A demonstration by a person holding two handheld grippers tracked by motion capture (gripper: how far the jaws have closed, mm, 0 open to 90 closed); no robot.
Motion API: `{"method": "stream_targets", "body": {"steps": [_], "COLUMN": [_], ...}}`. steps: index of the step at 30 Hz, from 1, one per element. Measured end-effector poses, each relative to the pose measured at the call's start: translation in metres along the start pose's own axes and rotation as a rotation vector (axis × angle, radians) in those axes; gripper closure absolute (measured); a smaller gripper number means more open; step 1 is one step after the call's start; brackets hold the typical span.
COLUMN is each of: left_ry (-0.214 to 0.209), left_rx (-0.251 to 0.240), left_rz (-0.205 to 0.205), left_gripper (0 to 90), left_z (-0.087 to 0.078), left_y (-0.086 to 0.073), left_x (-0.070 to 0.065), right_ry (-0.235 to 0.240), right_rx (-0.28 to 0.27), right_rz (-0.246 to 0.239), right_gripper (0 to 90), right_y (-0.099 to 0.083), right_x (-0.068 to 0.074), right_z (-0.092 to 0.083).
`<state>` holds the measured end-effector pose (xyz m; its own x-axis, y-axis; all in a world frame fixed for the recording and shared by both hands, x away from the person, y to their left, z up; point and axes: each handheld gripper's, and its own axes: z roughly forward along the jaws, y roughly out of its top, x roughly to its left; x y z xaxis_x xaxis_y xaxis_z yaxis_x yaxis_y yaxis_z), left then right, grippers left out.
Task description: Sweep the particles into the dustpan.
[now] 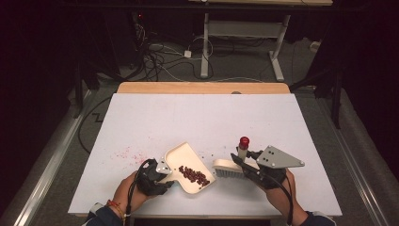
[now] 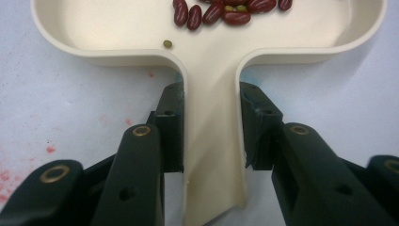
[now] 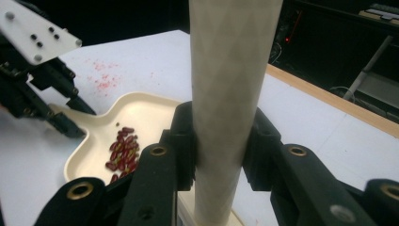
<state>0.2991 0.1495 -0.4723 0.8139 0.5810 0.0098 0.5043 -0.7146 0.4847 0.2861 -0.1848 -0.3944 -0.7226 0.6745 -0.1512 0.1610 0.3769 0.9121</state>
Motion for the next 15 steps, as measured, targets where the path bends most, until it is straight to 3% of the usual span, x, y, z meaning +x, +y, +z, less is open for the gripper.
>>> {"method": "stream_targets", "body": {"steps": [6,9,12,15], "left_ry": [-0.005,-0.006,-0.006,-0.007], "left_rx": [0.001,0.001,0.0,0.0], "left_rz": [-0.002,-0.002,-0.002,-0.004], "left_gripper": [63.2,63.3,63.3,63.3], "left_z": [0.001,0.001,0.0,0.0], "left_y": [0.0,0.0,0.0,-0.001], "left_x": [0.001,0.001,0.001,0.002], "right_ry": [0.045,0.07,0.054,0.0], "right_rx": [-0.017,-0.039,-0.066,-0.098], "right_rz": [0.001,0.007,-0.001,0.021], "right_gripper": [70.4,70.4,70.3,70.3], "right_y": [0.008,0.013,0.018,0.021], "right_x": [0.005,0.008,0.005,-0.004], "right_z": [0.017,0.016,0.008,0.002]}}
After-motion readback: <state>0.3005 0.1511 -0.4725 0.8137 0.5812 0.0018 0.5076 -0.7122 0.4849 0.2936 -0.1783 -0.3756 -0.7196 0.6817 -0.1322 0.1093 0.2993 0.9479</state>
